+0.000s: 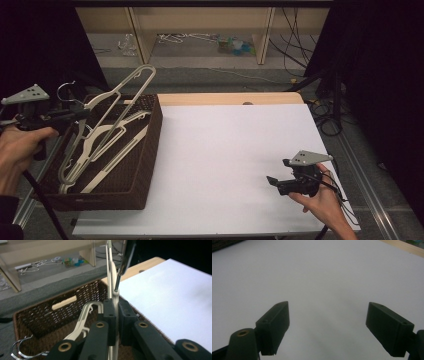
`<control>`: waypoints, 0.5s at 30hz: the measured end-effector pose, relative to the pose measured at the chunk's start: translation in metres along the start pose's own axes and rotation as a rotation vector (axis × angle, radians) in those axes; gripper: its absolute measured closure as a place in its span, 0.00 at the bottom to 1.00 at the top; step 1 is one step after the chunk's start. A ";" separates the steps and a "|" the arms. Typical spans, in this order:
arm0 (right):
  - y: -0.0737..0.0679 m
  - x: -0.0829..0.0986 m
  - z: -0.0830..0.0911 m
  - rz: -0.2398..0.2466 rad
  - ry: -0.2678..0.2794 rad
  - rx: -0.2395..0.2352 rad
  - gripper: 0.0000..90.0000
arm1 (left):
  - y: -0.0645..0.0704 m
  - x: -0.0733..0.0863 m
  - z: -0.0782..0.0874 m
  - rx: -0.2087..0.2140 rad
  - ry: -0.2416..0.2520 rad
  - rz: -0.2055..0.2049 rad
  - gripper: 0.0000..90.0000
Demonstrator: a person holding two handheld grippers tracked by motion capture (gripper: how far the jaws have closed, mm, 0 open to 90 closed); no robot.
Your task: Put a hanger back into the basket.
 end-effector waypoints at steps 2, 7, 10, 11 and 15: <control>0.000 0.001 0.000 -0.008 -0.002 0.000 0.22 | -0.002 0.005 -0.002 -0.002 -0.013 -0.004 0.95; 0.000 0.002 0.000 -0.001 -0.008 -0.005 0.22 | -0.004 0.017 -0.006 -0.007 -0.061 -0.012 0.95; -0.001 0.002 -0.001 -0.006 -0.011 -0.011 0.22 | -0.005 0.026 -0.011 -0.014 -0.109 -0.032 0.95; -0.001 0.002 -0.001 -0.009 -0.012 -0.011 0.22 | -0.005 0.029 -0.013 -0.015 -0.121 -0.038 0.95; -0.002 0.002 -0.001 -0.019 -0.015 -0.012 0.22 | -0.004 0.038 -0.018 -0.014 -0.158 -0.062 0.95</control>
Point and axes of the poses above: each handheld gripper's, and its own axes: z roughly backward along the jaws, x roughly out of its underside, y roughly to its right, the point moved 4 cm from there along -z, roughly forward along the jaws, and after that the axes turned 14 degrees about -x, right-handed, at the moved point
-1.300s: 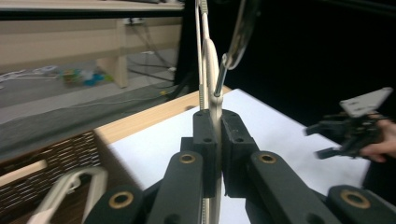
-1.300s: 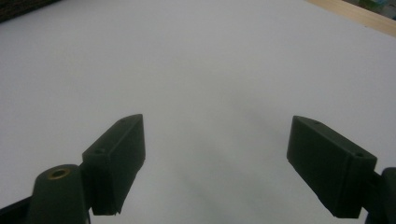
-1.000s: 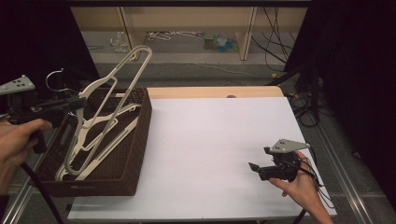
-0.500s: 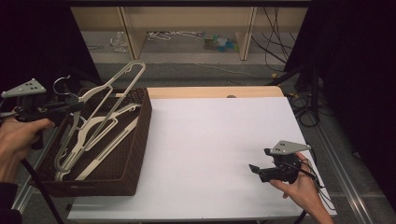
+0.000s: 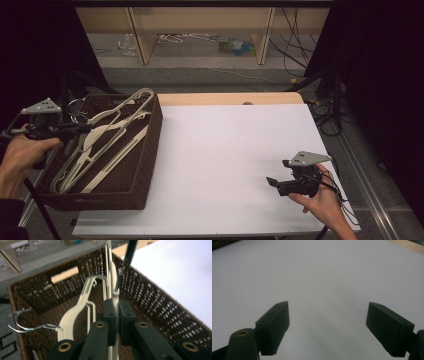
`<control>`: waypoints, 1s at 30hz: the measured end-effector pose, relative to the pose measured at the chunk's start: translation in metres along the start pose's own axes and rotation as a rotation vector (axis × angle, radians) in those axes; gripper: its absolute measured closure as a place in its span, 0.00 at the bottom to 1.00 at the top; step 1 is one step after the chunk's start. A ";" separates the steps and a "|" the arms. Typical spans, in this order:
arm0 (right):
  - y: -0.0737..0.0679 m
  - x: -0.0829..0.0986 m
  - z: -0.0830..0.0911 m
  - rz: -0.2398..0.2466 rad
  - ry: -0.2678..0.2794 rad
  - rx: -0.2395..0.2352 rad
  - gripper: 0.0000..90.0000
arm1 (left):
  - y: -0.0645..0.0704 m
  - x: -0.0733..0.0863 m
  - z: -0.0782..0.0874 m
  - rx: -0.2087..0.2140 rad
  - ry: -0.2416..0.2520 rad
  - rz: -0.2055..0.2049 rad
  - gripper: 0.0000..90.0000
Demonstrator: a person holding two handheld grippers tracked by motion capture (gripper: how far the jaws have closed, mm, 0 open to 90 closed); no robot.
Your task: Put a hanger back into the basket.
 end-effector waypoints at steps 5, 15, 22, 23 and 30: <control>0.001 0.000 -0.001 0.012 0.003 0.002 0.22 | 0.004 0.012 -0.014 0.020 -0.059 0.012 0.95; 0.001 0.000 -0.001 0.023 -0.001 -0.004 0.22 | 0.008 0.022 -0.040 0.004 -0.120 -0.017 0.95; 0.000 0.000 -0.002 0.025 -0.001 -0.004 0.22 | 0.003 0.027 -0.052 -0.140 -0.108 0.055 0.90; 0.000 0.001 -0.002 0.021 -0.004 -0.004 0.22 | 0.000 0.028 -0.052 -0.166 -0.120 0.042 0.90; -0.001 0.001 -0.002 0.009 -0.012 -0.013 0.22 | -0.013 0.041 -0.054 -0.265 -0.138 0.138 0.73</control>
Point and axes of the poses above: each handheld gripper's, and its own axes: z roughly backward along the jaws, x roughly out of its underside, y roughly to its right, the point moved 4 cm from there along -z, roughly forward along the jaws, and after that the axes turned 14 degrees about -x, right-handed, at the moved point
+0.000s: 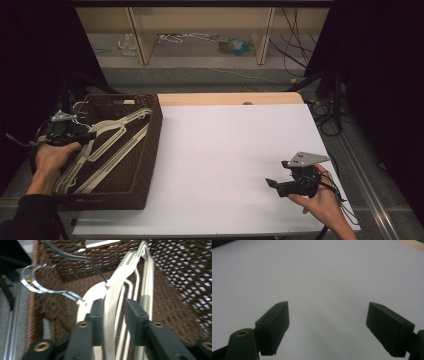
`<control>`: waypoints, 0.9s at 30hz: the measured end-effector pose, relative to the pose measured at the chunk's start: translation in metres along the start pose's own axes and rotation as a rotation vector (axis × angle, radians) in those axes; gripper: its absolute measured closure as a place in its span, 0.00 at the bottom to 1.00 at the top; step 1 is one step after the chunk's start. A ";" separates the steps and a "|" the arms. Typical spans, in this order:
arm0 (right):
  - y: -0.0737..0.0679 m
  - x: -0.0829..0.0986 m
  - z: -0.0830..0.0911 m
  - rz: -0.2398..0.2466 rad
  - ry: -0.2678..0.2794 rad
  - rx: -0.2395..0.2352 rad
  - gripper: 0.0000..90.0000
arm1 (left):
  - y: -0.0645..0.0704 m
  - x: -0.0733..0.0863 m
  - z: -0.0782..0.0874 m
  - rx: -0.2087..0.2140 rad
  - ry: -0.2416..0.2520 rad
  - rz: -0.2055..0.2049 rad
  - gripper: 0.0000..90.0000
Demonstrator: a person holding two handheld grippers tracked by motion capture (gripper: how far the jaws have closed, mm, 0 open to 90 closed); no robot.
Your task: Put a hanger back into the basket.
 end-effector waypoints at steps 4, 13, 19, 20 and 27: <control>0.001 0.000 -0.001 0.011 0.001 0.004 0.22 | -0.006 0.003 0.002 -0.049 0.006 0.073 0.65; 0.000 -0.002 0.000 0.025 0.027 0.011 0.22 | 0.025 -0.007 0.033 0.044 0.149 0.082 0.54; -0.002 -0.003 0.000 0.026 0.041 0.001 0.22 | 0.075 -0.007 0.060 0.173 0.237 0.050 0.43; -0.002 -0.004 -0.001 0.036 0.047 -0.001 0.21 | 0.083 -0.007 0.064 0.188 0.248 0.038 0.42; -0.006 -0.006 0.001 0.034 0.097 0.006 0.21 | 0.135 -0.006 0.088 0.287 0.315 -0.002 0.37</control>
Point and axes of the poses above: each handheld gripper's, and its own axes: z roughly backward along the jaws, x roughly out of its underside, y roughly to its right, the point moved 4 cm from there along -z, roughly forward along the jaws, and after that the axes turned 14 degrees about -x, right-handed, at the moved point
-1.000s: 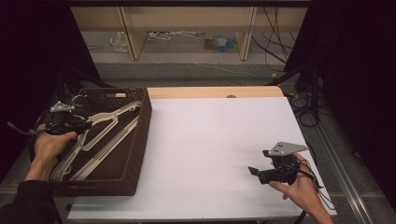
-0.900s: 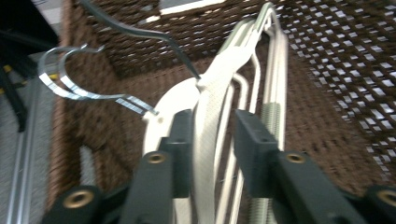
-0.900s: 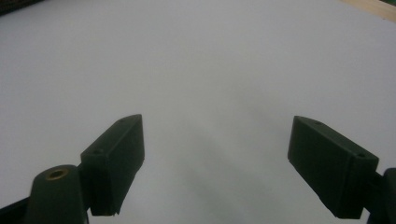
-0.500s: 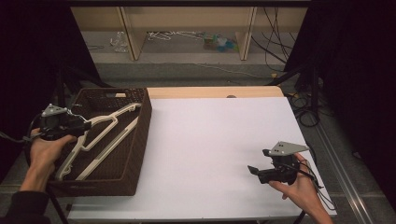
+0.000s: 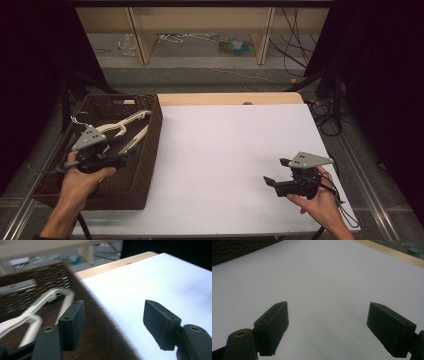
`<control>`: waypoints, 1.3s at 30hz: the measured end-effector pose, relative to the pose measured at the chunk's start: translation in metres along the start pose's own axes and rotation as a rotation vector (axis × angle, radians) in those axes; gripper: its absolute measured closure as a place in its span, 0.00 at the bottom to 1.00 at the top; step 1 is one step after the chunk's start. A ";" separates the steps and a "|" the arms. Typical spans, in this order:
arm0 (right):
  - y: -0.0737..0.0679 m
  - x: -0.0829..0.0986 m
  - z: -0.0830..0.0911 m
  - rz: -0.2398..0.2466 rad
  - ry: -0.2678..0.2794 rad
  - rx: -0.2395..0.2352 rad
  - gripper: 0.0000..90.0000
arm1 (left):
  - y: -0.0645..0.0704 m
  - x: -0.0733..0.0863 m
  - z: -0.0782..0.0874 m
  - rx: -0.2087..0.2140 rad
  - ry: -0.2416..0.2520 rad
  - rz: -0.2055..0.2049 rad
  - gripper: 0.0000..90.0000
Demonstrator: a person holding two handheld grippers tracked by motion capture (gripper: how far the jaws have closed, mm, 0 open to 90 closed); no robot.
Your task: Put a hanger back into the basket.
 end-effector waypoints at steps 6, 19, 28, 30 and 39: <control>-0.003 -0.003 0.002 0.010 0.048 0.004 0.20 | 0.049 0.007 0.003 0.082 0.030 -0.030 0.33; -0.014 -0.004 0.008 -0.004 0.123 0.005 0.19 | 0.098 0.038 0.008 0.174 0.048 -0.070 0.22; -0.027 0.002 0.009 -0.004 0.144 -0.021 0.19 | 0.113 0.058 0.016 0.193 0.049 -0.117 0.19; -0.030 0.004 0.009 0.002 0.144 -0.015 0.19 | 0.115 0.061 0.017 0.184 0.063 -0.125 0.19; -0.040 0.011 0.013 0.021 0.154 -0.017 0.19 | 0.120 0.074 0.014 0.181 0.063 -0.116 0.19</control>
Point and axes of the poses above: each handheld gripper's, and its own axes: z roughly backward along the jaws, x roughly out of its underside, y roughly to its right, the point moved 4 cm from there along -z, roughly forward along the jaws, and after that the axes turned 14 degrees about -x, right-handed, at the moved point
